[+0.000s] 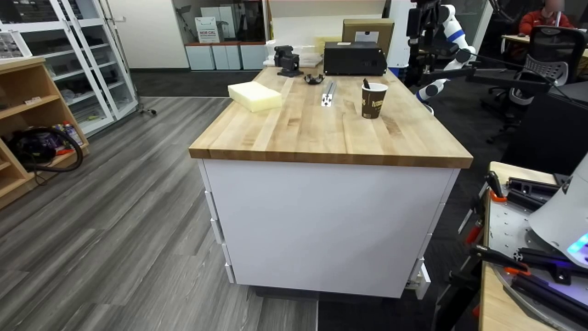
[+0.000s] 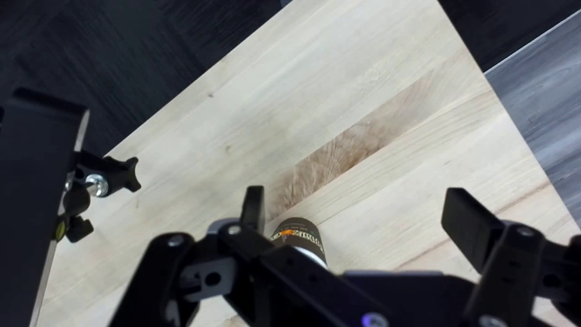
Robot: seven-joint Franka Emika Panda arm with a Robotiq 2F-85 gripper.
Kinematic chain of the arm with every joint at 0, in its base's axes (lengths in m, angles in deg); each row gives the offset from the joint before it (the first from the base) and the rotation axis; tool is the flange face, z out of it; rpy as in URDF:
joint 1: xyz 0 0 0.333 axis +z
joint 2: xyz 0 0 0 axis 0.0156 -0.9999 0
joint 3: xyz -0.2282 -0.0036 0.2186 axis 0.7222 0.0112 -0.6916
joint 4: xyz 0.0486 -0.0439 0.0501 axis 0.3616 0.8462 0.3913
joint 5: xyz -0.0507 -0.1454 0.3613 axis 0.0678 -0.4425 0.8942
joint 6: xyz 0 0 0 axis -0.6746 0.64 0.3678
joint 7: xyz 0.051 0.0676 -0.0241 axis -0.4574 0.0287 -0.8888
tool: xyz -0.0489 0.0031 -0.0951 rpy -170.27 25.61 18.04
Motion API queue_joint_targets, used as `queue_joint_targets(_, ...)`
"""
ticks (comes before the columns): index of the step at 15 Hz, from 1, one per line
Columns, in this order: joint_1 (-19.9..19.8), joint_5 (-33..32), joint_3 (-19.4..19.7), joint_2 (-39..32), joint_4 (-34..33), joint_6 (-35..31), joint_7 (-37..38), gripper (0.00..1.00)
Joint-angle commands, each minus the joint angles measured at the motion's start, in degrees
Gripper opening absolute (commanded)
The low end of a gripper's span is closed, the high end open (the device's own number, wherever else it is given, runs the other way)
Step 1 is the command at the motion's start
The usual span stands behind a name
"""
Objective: Take the pen out of the brown coffee cup
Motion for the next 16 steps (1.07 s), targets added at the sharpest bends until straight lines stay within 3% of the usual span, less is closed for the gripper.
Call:
queue_joint_targets(1, 0.43, -0.47, -0.26, -5.85, -6.43, -1.03, -1.74, 1.0)
queue_joint_targets(9, 0.43, -0.89, -1.24, -17.14, -16.7, -4.33, -4.91, 1.0)
queue_joint_targets(10, 0.17, -0.01, -1.11, -14.19, -13.42, -4.16, -4.0, 1.0)
queue_joint_targets(16, 0.09, 0.09, -1.15, -15.38, -14.12, -4.48, -4.17, 1.0)
